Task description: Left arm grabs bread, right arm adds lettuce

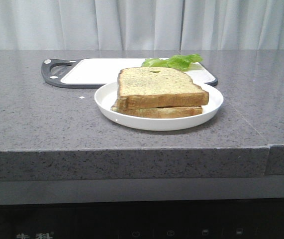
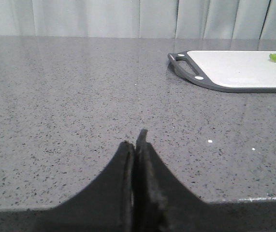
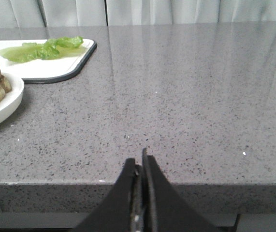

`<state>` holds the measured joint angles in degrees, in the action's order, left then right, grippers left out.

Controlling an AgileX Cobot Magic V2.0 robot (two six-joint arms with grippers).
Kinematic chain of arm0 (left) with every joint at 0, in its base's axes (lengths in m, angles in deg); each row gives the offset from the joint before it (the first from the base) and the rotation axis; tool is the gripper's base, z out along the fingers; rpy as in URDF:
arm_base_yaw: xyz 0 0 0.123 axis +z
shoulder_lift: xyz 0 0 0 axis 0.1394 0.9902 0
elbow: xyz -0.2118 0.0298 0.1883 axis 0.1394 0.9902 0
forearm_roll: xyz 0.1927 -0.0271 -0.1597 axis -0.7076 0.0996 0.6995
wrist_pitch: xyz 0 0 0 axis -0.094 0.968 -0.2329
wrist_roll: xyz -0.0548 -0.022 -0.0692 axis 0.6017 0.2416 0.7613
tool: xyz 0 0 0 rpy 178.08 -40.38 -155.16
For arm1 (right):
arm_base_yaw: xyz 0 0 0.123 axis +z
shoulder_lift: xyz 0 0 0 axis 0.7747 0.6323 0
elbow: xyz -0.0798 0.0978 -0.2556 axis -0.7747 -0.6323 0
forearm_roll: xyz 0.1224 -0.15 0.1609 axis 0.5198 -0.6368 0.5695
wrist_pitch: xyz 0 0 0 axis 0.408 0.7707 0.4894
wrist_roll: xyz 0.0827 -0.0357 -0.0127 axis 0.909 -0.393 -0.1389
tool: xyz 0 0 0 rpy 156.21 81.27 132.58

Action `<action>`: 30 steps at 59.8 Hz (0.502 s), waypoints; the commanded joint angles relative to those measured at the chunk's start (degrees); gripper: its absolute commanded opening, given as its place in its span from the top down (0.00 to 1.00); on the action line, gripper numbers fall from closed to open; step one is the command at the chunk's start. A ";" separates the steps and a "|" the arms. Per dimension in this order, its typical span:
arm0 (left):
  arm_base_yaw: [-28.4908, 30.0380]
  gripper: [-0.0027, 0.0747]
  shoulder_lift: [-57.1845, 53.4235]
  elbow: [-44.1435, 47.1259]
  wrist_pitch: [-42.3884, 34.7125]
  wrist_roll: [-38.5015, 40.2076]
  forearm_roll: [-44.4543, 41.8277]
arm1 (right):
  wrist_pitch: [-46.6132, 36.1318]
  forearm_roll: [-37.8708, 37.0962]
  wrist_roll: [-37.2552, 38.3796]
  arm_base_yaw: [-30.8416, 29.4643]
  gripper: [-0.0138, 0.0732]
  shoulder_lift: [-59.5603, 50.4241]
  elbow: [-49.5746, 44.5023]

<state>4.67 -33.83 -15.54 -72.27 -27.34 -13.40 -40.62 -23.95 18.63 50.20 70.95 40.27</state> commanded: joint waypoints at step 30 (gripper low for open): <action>0.00 0.99 1.00 -8.45 -6.62 0.61 0.78 | -2.49 -0.28 -0.37 -0.35 0.91 -0.49 5.93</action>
<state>4.67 -33.83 -17.83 -75.95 -27.34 -13.29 -40.35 -23.95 18.63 50.20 70.95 41.25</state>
